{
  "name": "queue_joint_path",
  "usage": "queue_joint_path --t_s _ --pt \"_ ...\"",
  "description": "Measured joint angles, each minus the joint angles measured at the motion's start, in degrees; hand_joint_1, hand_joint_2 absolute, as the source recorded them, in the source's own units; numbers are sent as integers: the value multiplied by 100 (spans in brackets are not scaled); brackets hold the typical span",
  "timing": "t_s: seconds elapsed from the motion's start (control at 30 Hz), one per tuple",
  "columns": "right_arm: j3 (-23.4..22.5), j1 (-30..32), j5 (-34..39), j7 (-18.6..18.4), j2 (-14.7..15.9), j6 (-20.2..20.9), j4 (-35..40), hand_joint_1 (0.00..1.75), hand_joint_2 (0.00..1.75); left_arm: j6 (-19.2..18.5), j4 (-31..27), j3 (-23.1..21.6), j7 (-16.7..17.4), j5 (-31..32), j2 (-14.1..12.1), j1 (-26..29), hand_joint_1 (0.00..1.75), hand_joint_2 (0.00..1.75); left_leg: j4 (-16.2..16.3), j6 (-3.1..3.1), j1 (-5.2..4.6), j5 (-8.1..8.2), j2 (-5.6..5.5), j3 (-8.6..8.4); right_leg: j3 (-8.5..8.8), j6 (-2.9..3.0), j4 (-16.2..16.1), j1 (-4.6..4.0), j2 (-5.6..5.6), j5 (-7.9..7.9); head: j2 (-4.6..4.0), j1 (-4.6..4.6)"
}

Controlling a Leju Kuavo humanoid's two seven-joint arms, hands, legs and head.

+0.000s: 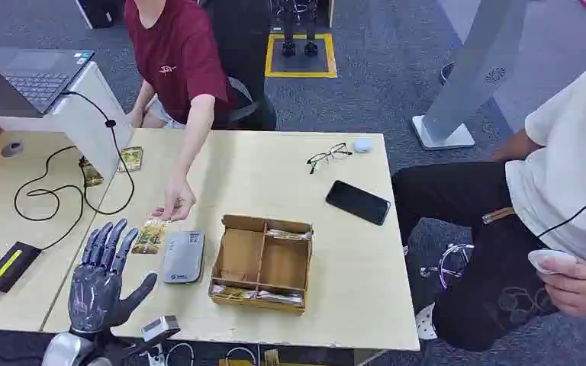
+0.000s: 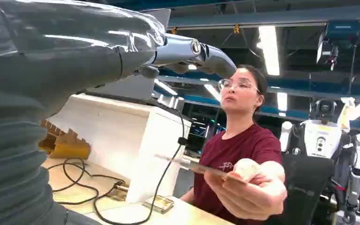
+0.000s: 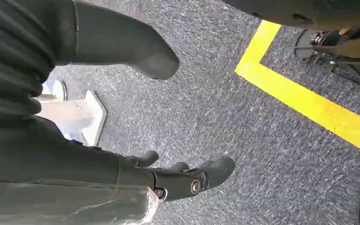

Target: Pass the card to the sensor for recognition and then transmit it.

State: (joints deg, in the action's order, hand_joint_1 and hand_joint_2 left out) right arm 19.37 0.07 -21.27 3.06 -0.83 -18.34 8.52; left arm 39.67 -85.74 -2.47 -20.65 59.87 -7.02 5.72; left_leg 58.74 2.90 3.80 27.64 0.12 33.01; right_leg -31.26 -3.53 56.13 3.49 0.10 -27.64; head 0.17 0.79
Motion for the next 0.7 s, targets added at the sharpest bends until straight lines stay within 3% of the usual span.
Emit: queue_joint_path --t_s 0.07,0.1,0.13,0.17,0.53,0.57,0.7 --pt "0 0 0 0 0 -2 0 0 175 0 0 0 0 0 0 -4 0 175 0 0 0 0 0 0 0 0 0 0 0 0 0 0" --pt "0 0 0 0 0 -2 0 0 175 0 0 0 0 0 0 -8 31 175 0 0 0 0 0 0 0 0 0 0 0 0 0 0" --pt "0 0 0 0 0 -2 0 0 175 0 0 0 -2 0 0 -10 31 175 0 0 0 0 0 0 0 0 0 0 0 0 0 0" --pt "0 0 0 0 0 -2 0 0 175 0 0 0 -2 -2 0 -11 152 175 0 0 0 0 0 0 0 0 0 0 0 0 0 0" --pt "0 0 2 0 0 0 0 0 175 0 0 0 -11 -39 -4 -11 157 175 0 0 0 0 0 0 0 0 0 0 0 0 0 0" --pt "0 0 2 0 0 -2 0 0 175 0 0 0 -11 -42 -4 -11 175 175 0 0 0 0 0 0 0 0 0 0 0 0 0 0" --pt "0 0 2 0 0 0 0 0 175 9 0 -2 -13 -50 -4 -19 175 175 0 0 0 0 0 0 0 0 0 0 0 0 0 0"
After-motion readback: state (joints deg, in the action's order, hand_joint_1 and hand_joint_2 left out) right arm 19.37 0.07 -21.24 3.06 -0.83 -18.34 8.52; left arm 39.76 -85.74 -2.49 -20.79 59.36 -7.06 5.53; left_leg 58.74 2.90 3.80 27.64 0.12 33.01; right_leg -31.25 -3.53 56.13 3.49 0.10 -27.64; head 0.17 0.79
